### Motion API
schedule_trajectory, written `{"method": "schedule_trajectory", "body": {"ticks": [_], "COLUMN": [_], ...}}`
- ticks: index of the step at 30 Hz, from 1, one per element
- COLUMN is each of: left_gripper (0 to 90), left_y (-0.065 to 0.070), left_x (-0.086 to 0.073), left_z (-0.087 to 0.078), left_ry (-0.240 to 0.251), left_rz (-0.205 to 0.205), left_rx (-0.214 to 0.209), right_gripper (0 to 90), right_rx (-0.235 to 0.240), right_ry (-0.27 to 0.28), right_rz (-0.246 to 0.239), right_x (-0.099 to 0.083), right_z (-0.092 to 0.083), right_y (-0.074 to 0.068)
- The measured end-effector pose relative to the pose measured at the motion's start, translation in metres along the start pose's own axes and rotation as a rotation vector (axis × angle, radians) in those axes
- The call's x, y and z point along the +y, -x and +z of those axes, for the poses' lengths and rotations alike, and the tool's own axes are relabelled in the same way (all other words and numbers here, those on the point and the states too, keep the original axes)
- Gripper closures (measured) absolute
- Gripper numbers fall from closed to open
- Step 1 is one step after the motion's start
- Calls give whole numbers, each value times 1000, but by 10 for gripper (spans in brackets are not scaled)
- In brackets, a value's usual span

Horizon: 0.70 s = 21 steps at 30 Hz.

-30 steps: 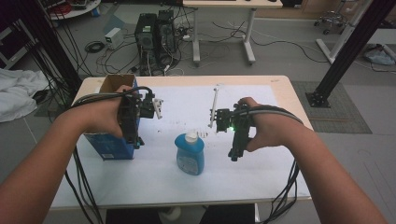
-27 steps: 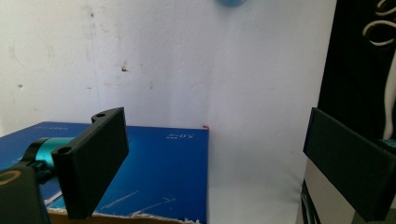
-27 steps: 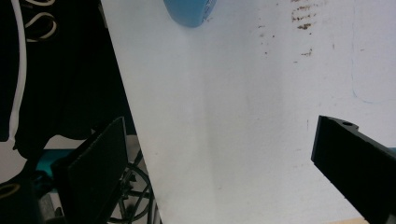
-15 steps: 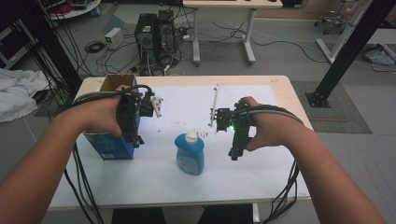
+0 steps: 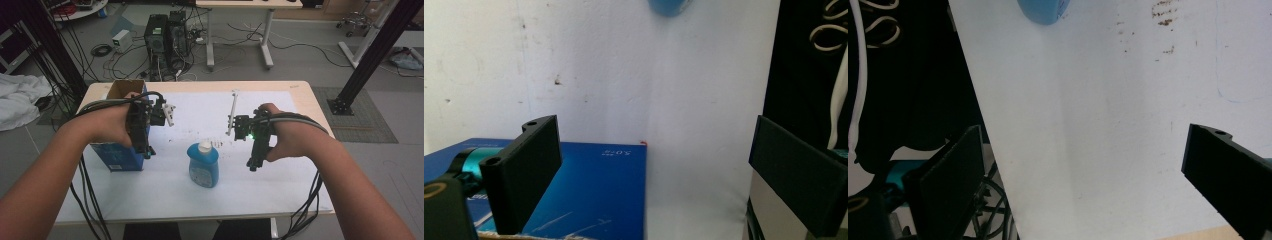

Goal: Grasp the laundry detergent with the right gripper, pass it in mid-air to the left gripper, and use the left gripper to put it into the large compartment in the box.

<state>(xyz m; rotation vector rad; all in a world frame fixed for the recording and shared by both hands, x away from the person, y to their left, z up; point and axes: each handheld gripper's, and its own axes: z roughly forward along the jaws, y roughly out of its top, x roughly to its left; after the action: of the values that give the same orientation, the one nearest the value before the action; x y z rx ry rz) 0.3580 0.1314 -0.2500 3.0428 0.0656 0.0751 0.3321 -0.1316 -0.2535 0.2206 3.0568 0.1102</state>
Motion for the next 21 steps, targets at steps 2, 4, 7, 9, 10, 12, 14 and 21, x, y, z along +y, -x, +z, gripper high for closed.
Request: {"method": "schedule_trajectory", "body": {"ticks": [2, 4, 7, 9, 10, 12, 14, 21], "left_gripper": [68, 68, 68, 68, 68, 68, 68, 68], "left_y": [1, 1, 2, 2, 3, 3, 3, 7], "left_x": [0, -1, -2, -4, -4, -5, -6, -4], "left_z": [0, 0, 1, 3, 4, 5, 9, 13], "left_ry": [7, 10, 21, 23, 26, 26, 33, 40], "left_rz": [-1, 3, 5, 7, 6, 8, 5, 19], "left_rx": [0, -2, -8, -12, -12, -12, -19, -20], "right_gripper": [31, 31, 31, 30, 31, 31, 30, 27], "right_rx": [-5, -9, -11, -10, -10, -12, -24, -17], "right_ry": [3, 4, 5, 4, 6, 7, 11, 78], "right_rz": [5, 11, 13, 18, 17, 20, 39, 81], "right_x": [-1, -2, -3, -4, -4, -5, -7, -15], "right_z": [-1, -2, -1, 0, 0, 0, 1, 5], "right_y": [-1, -2, -3, -3, -3, -3, -4, -6]}}
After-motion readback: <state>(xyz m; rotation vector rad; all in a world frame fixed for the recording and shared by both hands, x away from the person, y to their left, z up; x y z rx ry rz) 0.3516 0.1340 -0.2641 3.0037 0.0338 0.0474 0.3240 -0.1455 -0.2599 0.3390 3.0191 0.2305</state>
